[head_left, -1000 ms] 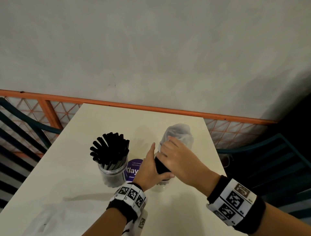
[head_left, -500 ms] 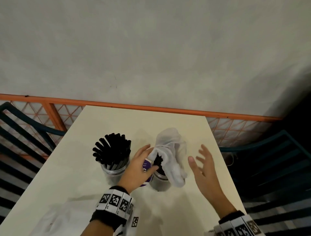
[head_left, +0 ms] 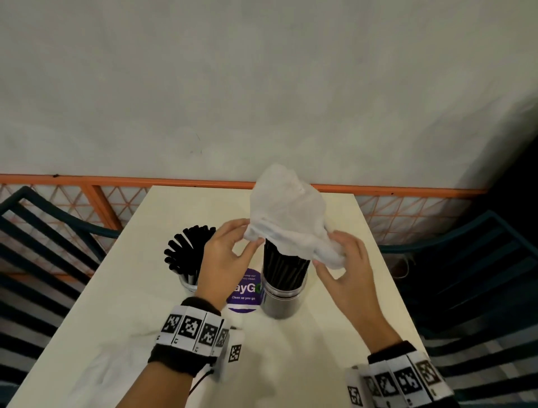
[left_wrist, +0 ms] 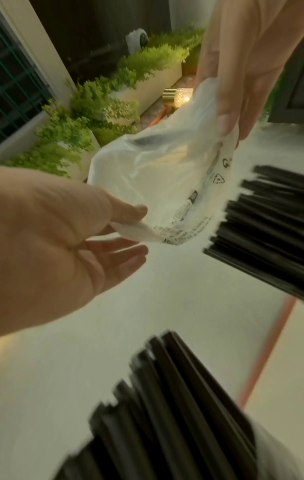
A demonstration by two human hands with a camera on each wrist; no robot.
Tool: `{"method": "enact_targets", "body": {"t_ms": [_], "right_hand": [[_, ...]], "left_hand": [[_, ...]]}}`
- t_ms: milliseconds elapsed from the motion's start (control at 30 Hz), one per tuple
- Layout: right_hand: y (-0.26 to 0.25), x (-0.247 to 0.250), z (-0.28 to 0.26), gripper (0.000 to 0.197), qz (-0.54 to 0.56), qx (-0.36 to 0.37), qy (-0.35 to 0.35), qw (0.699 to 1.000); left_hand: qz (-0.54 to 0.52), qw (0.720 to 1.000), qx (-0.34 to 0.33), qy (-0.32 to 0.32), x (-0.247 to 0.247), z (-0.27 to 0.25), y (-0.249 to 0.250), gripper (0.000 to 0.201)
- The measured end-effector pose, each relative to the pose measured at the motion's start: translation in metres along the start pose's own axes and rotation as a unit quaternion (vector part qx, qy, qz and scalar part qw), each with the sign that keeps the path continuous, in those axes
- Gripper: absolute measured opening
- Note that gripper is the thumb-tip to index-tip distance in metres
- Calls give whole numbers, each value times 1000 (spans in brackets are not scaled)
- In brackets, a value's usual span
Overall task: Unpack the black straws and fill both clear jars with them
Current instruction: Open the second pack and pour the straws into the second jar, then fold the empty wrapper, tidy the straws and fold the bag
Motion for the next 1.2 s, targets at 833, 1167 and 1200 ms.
{"method": "enact_targets", "body": {"t_ms": [833,1167,1200], "right_hand": [[-5,-15,-97,19,245,-301,-241,890],[1,-34,-138,45,300,-343,-379,806],[2,-31,-137,42,253,-325,-365,835]], "left_hand": [[-77,962,250,-75,68,-151,5,42],[-282,894,338,-81,51,-215,12,23],[-272,899,336,-75,53,-219,12,33]]}}
Point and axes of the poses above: each hand's wrist, its own z-axis towards the middle knuckle, its own x-axis out of the back of the hand, y = z × x, the point moved 8 cm from there along z, towards the middle knuckle
